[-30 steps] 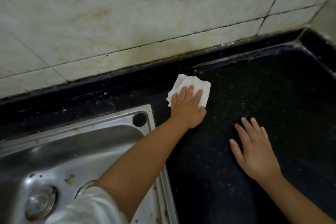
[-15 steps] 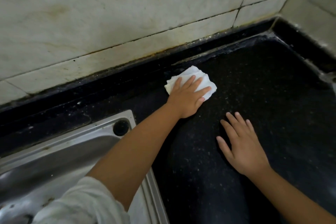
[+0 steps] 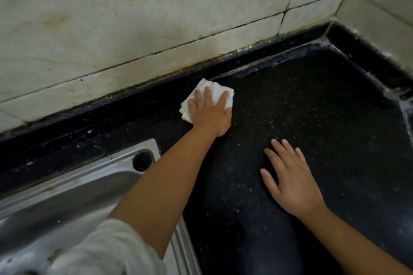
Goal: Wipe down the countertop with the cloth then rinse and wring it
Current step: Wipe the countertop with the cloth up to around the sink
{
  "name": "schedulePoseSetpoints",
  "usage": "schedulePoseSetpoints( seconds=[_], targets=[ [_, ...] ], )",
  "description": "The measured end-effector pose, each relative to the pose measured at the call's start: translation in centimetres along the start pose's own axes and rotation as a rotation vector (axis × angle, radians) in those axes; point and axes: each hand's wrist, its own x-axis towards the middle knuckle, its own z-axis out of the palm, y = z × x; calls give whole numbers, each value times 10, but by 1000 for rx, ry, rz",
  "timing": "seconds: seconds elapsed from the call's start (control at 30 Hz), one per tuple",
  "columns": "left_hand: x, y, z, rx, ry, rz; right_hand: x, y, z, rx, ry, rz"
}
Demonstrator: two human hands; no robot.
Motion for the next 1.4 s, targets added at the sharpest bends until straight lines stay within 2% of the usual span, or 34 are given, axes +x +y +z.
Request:
schedulePoseSetpoints(
  seconds=[0.1,0.23,0.33,0.5,0.67,0.73,0.93,1.17,1.37,1.4],
  targets=[
    [-32,-23,11,-59,25,-208,-1,-2,-2,17,15,-1],
    [-72,-68,15,32,27,-478,-2,-1,-2,45,-3,-12],
    [-87,-98,9,11,6,-594,-3,-1,-3,85,-32,-9],
    [-91,-117,7,-72,41,-572,-3,-3,-7,89,-77,-13],
    [-95,-104,18,-87,133,-320,-4,-5,-8,97,-107,-14],
    [-92,-106,17,-90,127,-291,-4,-5,-10,96,-119,-11],
    [-97,-137,12,-49,118,-379,-5,-5,-9,78,-147,8],
    [-116,-193,7,39,70,-466,-1,-18,-16,-61,-178,12],
    [-127,-225,8,15,65,-468,3,-101,-10,16,-26,-251],
    [-130,-231,9,10,68,-477,7,-117,-10,43,-49,-269]
  ],
)
